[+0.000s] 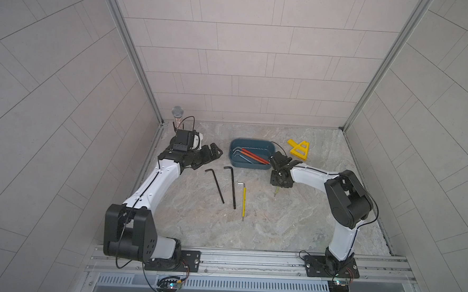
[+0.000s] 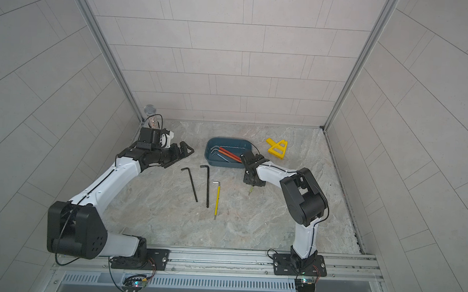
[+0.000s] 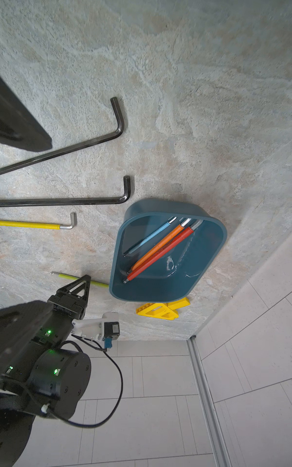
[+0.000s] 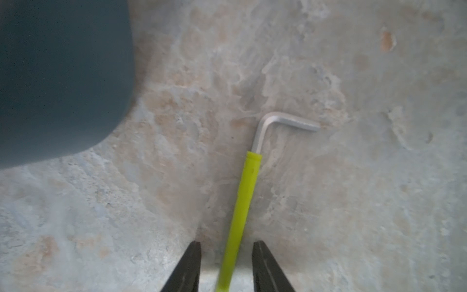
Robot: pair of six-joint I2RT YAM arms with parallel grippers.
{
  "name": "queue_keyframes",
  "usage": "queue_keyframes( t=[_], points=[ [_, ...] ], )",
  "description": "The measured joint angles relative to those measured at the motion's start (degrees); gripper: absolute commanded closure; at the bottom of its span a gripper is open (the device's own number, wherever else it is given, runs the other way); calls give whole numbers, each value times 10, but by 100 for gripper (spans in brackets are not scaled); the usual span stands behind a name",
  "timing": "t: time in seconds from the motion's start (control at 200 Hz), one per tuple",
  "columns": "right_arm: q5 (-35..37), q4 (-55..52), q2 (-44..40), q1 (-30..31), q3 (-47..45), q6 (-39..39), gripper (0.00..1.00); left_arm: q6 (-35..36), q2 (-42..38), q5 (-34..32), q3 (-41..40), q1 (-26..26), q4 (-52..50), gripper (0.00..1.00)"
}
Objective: Put the hex key on the desktop into the storage box
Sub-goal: Pick up the Allen key from the center of the board, then place the Allen key in the storage box.
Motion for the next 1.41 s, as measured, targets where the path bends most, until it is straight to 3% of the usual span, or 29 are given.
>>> queue_keyframes(
  t=[0.245, 0.505, 0.695, 0.936, 1.146, 1.406],
  points=[
    [6, 20, 3, 0, -2, -3, 77, 0, 0, 0, 0, 0, 0, 0],
    [17, 39, 0, 1, -13, -12, 100, 0, 0, 0, 0, 0, 0, 0],
    [24, 43, -19, 2, -37, -25, 100, 0, 0, 0, 0, 0, 0, 0],
    [60, -26, -97, -1, -51, -66, 100, 0, 0, -1, 0, 0, 0, 0],
    [95, -66, -179, -15, 17, -141, 100, -4, 0, -1, 0, 0, 0, 0],
    [83, -82, -162, -36, 129, -263, 100, -6, 0, -1, 0, 0, 1, 0]
  ],
)
